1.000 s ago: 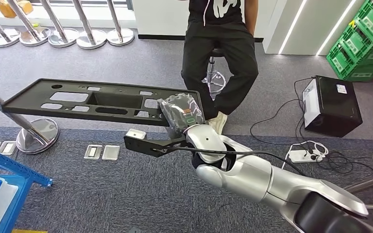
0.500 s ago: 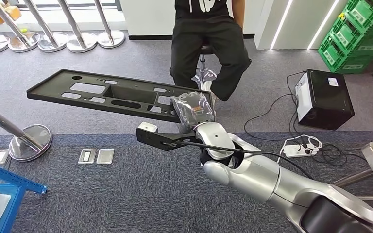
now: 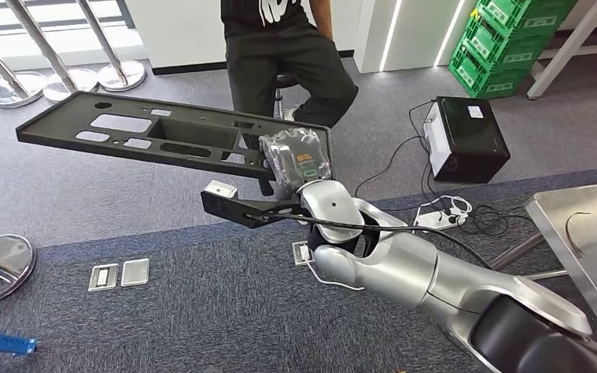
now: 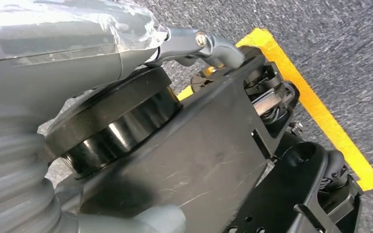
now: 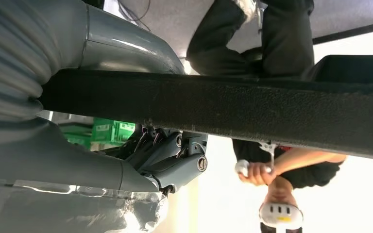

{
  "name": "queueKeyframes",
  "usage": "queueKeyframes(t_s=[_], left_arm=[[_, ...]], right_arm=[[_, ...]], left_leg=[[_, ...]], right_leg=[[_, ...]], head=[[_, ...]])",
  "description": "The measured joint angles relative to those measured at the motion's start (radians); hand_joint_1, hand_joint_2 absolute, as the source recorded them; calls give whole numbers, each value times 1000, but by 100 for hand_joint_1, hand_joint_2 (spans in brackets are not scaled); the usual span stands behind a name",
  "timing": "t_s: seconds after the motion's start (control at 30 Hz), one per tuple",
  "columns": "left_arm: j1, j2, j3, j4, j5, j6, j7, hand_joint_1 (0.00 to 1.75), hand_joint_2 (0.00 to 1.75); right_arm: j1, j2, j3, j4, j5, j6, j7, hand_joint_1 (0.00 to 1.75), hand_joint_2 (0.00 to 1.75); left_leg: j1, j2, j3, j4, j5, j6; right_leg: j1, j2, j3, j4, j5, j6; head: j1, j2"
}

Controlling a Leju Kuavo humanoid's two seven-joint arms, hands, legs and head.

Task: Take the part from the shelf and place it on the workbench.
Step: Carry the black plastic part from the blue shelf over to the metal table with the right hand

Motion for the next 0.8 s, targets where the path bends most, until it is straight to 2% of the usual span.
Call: queueKeyframes(t_s=[0.07,0.13,0.17,0.2,0.23,0.27,0.33,0.37,0.4,0.47,0.53,0.57,0.6,0.67,0.7,0.73,0.77,0.8], left_arm=[[1,-2,0,-1,3,11,8,0,175],[6,-2,0,-1,15,31,15,0,175],[9,-2,0,-1,22,40,18,0,175],[11,-2,0,-1,29,48,22,0,175],[13,-2,0,-1,34,52,24,0,175],[14,-2,0,-1,38,54,25,0,175],[14,-2,0,-1,43,54,25,0,175],[14,-2,0,-1,45,54,23,0,175],[13,-3,0,-1,45,53,22,0,175],[13,-3,0,-1,45,52,20,0,175],[12,-2,0,-1,46,51,19,0,175],[12,-2,0,-1,46,51,19,0,175],[13,-1,0,-1,46,51,18,0,175],[10,-1,0,-1,46,51,16,0,175],[9,-1,0,-1,46,51,15,0,175],[8,-1,0,-1,47,51,14,0,175],[8,-1,0,-1,47,51,14,0,175],[8,-1,0,-1,47,51,14,0,175]], right_arm=[[-8,-3,-3,-10,-2,10,6,175,175],[-12,-6,-3,-16,-5,15,7,175,175],[-11,-8,-3,-17,-7,15,7,175,175],[-10,-10,-3,-18,-8,15,6,175,175],[-8,-11,-3,-18,-9,14,5,175,175],[-7,-12,-2,-18,-12,12,2,175,175],[-9,-13,-3,-18,-16,6,-5,175,175],[-10,-13,-3,-18,-18,3,-9,175,175],[-12,-13,-3,-18,-19,1,-12,175,175],[-13,-14,-3,-18,-21,-1,-14,175,175],[-12,-16,-4,-18,-23,-1,-14,175,175],[-13,-16,-4,-18,-23,-1,-14,175,175],[-13,-15,-5,-18,-23,-1,-15,175,175],[-13,-15,-4,-18,-23,-1,-15,175,175],[-11,-15,-4,-18,-23,-1,-15,175,175],[-10,-15,-3,-18,-24,-1,-15,175,175],[-10,-15,-3,-18,-24,-1,-15,175,175],[-9,-15,-3,-18,-24,-1,-15,175,175]], left_leg=[[4,14,5,-8,4,11],[4,28,8,-11,5,16],[3,36,8,-10,4,17],[3,43,9,-10,3,17],[3,49,9,-10,2,17],[3,54,11,-10,1,16],[2,65,16,-10,-4,12],[0,69,17,-11,-6,9],[-1,72,18,-11,-7,4],[-3,79,21,-15,-7,-5],[-4,78,24,-6,-20,-15],[-4,71,16,20,-39,-19],[-4,62,-2,66,-66,-22],[-3,48,-60,195,-126,-27],[-3,46,-82,244,-140,-30],[-3,45,-92,261,-135,-31],[-1,44,-83,239,-110,-33],[1,41,-59,183,-72,-33]], right_leg=[[1,-27,-18,42,-26,12],[-4,-65,-69,153,-83,25],[-7,-74,-98,214,-107,29],[-10,-79,-119,255,-117,31],[-12,-81,-122,261,-109,31],[-13,-83,-104,226,-84,30],[-9,-101,-33,90,-24,21],[-4,-110,-4,32,-8,15],[1,-116,12,-3,-2,9],[7,-110,16,-17,-4,0],[-1,-100,24,-27,-1,-9],[-5,-96,28,-33,2,-15],[-8,-92,32,-37,3,-20],[-6,-81,33,-37,2,-25],[-5,-73,33,-36,1,-26],[-5,-65,34,-35,1,-27],[-5,-55,34,-33,0,-26],[-6,-46,34,-29,-1,-24]], head=[[9,0],[23,0],[27,0],[31,0],[35,0],[40,0],[48,0],[51,0],[52,0],[51,0],[48,0],[43,0],[35,0],[19,0],[14,0],[11,0],[8,0],[5,0]])
